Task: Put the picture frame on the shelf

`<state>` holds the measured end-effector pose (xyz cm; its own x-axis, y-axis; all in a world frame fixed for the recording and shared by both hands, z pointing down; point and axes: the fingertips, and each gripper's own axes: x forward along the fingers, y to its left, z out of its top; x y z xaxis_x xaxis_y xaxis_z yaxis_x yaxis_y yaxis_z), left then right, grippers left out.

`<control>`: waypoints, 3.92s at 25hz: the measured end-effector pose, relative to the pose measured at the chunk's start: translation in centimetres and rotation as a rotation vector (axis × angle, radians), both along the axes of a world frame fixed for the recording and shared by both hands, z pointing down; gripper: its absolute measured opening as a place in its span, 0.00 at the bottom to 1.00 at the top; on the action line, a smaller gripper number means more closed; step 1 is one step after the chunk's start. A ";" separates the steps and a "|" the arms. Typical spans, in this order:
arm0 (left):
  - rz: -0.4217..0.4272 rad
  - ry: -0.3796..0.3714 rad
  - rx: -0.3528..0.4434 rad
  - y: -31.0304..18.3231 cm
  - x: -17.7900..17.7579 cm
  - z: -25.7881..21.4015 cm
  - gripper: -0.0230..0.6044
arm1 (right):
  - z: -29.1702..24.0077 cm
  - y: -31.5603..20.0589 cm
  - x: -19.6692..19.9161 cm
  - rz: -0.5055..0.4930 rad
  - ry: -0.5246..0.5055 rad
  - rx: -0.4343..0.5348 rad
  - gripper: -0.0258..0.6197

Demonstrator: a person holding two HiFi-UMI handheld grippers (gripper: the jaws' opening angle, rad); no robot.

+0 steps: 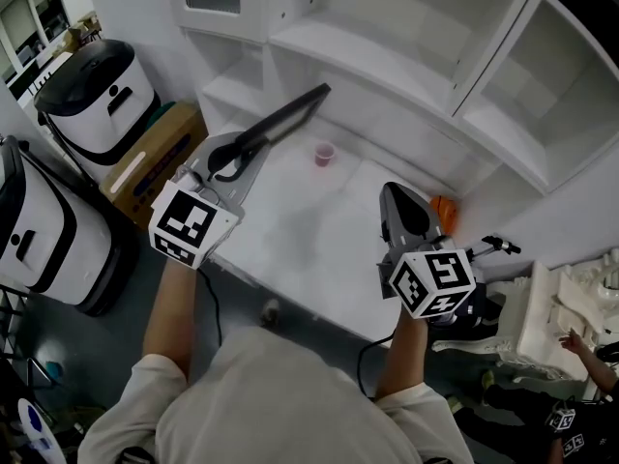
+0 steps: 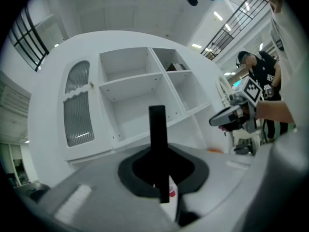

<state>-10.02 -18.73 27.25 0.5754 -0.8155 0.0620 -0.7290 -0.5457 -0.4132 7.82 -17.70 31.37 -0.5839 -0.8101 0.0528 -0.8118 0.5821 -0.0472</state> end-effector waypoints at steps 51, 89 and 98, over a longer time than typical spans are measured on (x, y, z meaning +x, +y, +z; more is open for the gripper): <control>-0.027 -0.643 0.277 -13.6 -0.3 -7.0 0.07 | 1.0 -6.8 -1.0 0.033 -0.025 -0.071 0.05; -0.059 -0.996 0.395 -17.9 1.2 -2.6 0.08 | 2.2 -8.0 -0.4 0.044 -0.041 -0.101 0.05; -0.061 -1.039 0.397 -18.2 1.4 -1.6 0.09 | 2.5 -7.9 -0.5 0.053 -0.045 -0.108 0.05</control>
<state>-8.58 -36.97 25.70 0.3531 -0.9096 0.2189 0.0515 -0.2147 -0.9753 7.29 -25.65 33.88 -0.5445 -0.8307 0.1163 -0.8368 0.5283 -0.1441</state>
